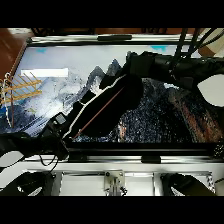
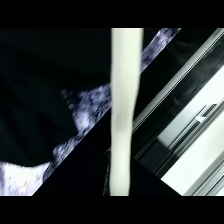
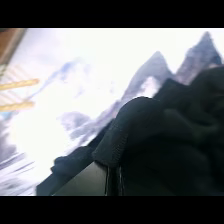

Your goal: Fold the shirts.

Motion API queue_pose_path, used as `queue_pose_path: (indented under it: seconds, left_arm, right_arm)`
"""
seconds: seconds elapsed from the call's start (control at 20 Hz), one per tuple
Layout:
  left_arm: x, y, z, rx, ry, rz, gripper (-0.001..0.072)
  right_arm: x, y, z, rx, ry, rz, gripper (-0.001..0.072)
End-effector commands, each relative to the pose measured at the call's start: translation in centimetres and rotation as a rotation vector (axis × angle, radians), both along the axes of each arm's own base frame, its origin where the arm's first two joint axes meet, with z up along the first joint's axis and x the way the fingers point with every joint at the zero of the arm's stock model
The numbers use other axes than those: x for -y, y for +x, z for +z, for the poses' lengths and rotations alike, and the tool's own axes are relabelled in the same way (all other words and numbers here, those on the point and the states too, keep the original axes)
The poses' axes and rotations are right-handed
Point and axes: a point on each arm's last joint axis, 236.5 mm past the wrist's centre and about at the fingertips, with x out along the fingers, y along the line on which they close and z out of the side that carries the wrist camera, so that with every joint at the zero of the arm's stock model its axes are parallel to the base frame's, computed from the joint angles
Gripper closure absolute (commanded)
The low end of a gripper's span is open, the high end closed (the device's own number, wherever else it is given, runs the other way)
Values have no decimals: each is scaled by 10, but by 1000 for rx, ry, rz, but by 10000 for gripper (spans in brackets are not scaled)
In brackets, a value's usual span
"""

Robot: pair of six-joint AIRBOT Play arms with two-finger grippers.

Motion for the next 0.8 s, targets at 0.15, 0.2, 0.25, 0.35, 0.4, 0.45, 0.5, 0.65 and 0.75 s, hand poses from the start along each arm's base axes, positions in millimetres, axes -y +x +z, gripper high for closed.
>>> queue_pose_path:
  seconds: [0.15,0.2,0.25,0.35,0.4,0.45,0.5,0.65,0.75]
  left_arm:
    - [52,30,-26,-56,-122,28,665]
    - [55,36,-24,-48,-139,50,665]
    - [58,42,-20,-34,-159,66,665]
    - [65,53,-7,5,-208,93,665]
    - [70,57,1,20,-238,100,664]
    - [74,60,7,27,-266,109,665]
    - [77,63,11,23,-288,127,664]
    - [78,66,7,-4,-293,163,665]
    - [79,67,2,-15,-283,164,665]
  right_arm:
    - [-45,-51,47,82,153,267,636]
    - [-44,-57,50,84,157,274,636]
    - [-43,-62,51,79,155,282,636]
    - [-46,-72,45,39,151,313,636]
    - [-49,-78,37,-2,144,337,636]
    - [-51,-83,26,-49,129,359,636]
    - [-54,-89,13,-101,107,386,636]
    - [-68,-102,-31,-214,-15,457,636]
    - [-79,-100,-52,-225,-88,471,636]
